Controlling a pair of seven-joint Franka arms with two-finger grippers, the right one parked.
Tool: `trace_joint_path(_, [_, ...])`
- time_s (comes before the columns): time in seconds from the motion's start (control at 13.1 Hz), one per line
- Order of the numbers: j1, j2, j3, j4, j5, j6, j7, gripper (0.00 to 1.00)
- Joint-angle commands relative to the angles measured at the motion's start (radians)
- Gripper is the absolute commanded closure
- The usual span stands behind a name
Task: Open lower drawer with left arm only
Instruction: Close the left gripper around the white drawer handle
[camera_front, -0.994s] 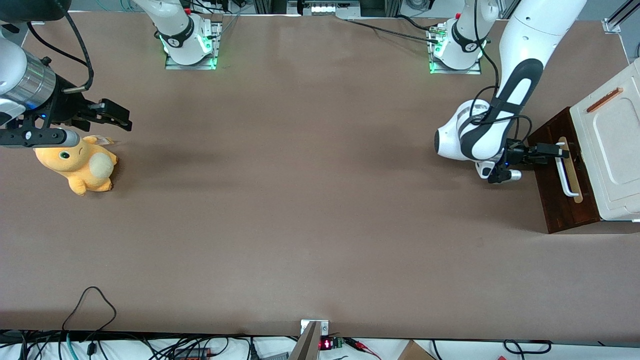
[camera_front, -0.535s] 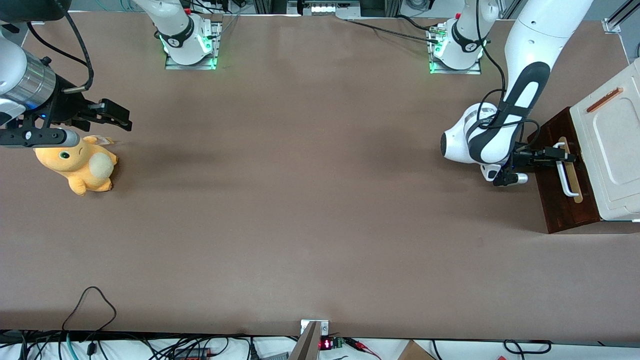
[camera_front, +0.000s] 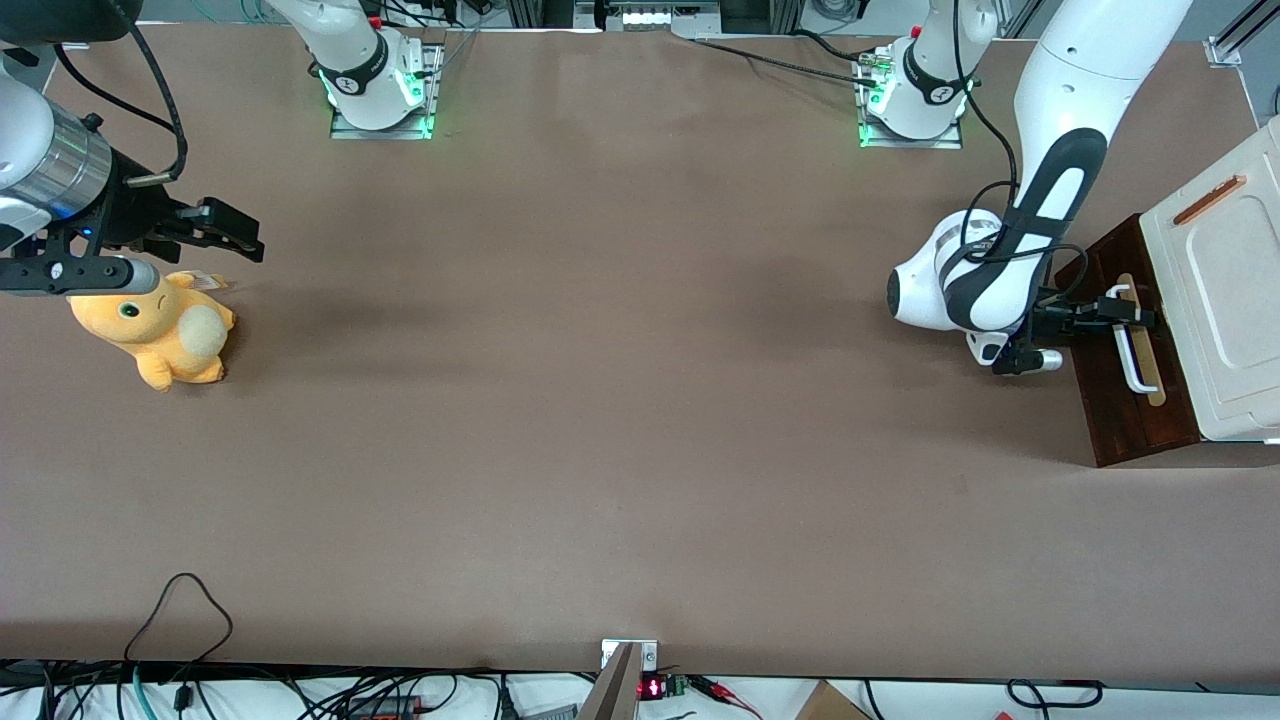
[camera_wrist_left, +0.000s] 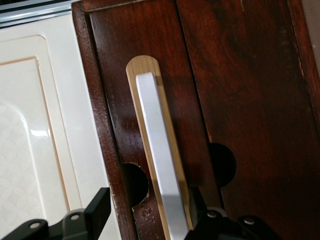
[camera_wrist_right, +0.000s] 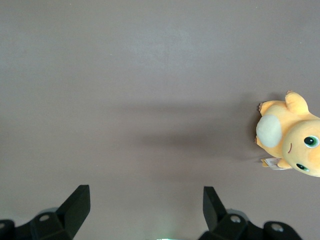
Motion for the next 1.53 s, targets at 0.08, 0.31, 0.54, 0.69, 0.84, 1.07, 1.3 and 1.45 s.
trace_joint_path(0.08, [0.008, 0.014, 0.007, 0.02, 0.023, 0.006, 0.026, 0.34])
trace_joint_path(0.31, [0.008, 0.017, 0.015, 0.02, 0.023, 0.009, 0.026, 0.35])
trace_joint_path(0.54, [0.008, 0.022, 0.015, 0.02, 0.023, 0.012, 0.026, 0.42])
trace_joint_path(0.69, [0.008, 0.023, 0.015, 0.02, 0.023, 0.014, 0.026, 0.48])
trace_joint_path(0.84, [0.008, 0.023, 0.015, 0.02, 0.023, 0.014, 0.026, 0.54])
trace_joint_path(1.07, [0.008, 0.023, 0.015, 0.02, 0.023, 0.02, 0.026, 0.6])
trace_joint_path(1.3, [0.008, 0.023, 0.015, 0.02, 0.023, 0.023, 0.026, 0.64])
trace_joint_path(1.45, [0.008, 0.023, 0.015, 0.02, 0.023, 0.024, 0.03, 0.72])
